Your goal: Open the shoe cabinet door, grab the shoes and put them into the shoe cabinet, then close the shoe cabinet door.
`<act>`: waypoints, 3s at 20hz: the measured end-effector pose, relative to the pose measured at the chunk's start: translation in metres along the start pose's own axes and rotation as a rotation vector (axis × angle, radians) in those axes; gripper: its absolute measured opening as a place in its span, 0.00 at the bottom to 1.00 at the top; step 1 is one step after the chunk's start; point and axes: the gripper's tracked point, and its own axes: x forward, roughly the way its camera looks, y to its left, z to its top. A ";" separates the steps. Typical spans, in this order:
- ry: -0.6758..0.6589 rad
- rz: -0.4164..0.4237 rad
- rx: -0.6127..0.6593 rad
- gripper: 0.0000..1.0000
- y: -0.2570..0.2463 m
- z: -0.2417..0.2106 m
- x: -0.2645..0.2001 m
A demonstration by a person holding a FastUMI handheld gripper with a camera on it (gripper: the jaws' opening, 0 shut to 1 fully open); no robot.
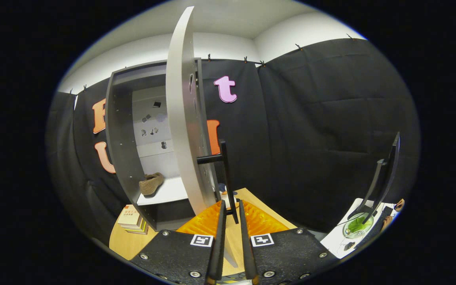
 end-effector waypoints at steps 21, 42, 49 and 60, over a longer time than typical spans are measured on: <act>0.042 0.045 -0.012 0.15 0.014 -0.027 -0.019; 0.510 0.350 -0.171 0.16 0.174 -0.286 0.026; 0.689 0.385 -0.217 0.16 0.194 -0.377 0.058; 0.866 0.388 -0.273 0.16 0.198 -0.476 0.106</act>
